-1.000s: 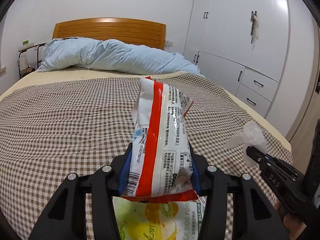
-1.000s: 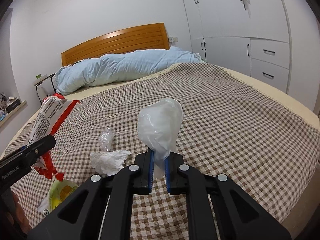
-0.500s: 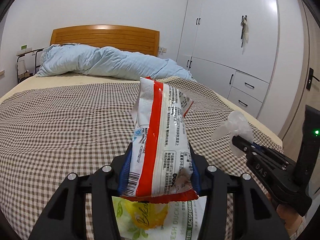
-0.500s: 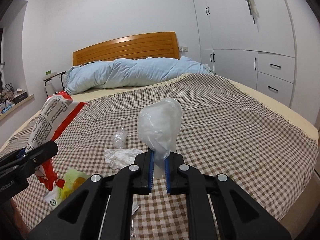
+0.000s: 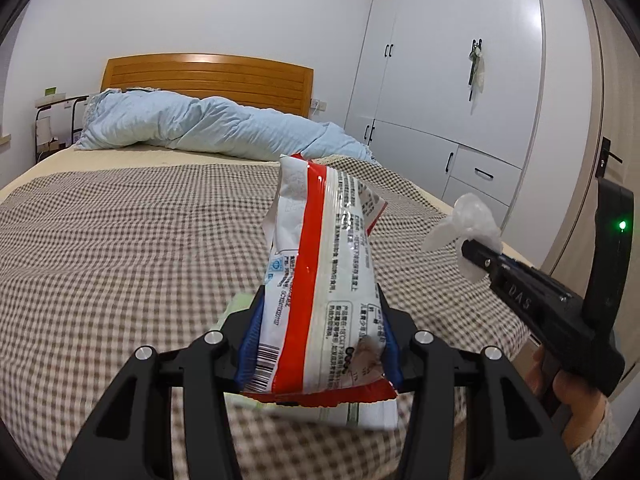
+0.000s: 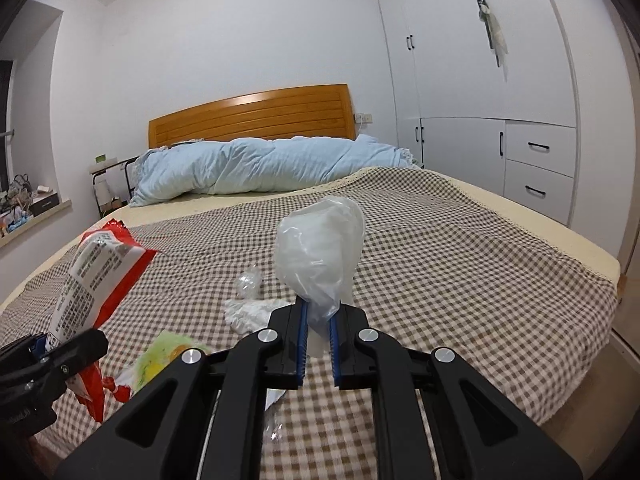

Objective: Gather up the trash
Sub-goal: 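Carry the red-and-white wrapper and clear bag down to the floor bin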

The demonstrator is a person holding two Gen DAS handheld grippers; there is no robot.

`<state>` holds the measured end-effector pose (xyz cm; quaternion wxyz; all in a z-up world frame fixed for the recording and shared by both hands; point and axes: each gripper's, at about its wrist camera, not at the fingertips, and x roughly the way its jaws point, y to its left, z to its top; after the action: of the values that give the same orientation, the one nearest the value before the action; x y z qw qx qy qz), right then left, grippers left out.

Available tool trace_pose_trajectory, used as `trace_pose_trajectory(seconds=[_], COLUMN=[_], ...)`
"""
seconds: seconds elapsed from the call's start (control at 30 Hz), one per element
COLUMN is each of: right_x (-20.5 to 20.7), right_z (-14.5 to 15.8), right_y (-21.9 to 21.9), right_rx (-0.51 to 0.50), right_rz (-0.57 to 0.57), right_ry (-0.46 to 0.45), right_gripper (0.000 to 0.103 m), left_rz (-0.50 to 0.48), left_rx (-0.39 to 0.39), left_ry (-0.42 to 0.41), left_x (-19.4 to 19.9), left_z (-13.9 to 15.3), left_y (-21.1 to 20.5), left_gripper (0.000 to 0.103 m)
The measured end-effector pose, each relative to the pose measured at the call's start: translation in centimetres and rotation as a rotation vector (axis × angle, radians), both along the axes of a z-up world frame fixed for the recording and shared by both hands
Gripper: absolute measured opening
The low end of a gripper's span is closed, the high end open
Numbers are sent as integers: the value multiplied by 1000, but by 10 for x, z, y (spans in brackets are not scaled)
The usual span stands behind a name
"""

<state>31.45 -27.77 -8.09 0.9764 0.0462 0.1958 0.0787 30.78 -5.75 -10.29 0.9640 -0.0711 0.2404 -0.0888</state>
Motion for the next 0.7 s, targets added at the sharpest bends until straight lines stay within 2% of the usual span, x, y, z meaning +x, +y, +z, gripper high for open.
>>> trace_pose_trajectory(seconds=[0.17, 0.43, 0.7], right_x=[-31, -66, -111], right_z=[-10, -37, -60], right_y=[3, 7, 9], right_rx=[-28, -76, -112], right_rz=[11, 29, 31], right_ry=[3, 63, 94], right_gripper=[9, 9, 9], left_rz=[14, 2, -17], left_rx=[-13, -10, -1], left_ry=[14, 53, 65], left_x=[-29, -78, -118], left_z=[-9, -43, -61], left_y=[10, 20, 24], left_gripper=[47, 47, 47])
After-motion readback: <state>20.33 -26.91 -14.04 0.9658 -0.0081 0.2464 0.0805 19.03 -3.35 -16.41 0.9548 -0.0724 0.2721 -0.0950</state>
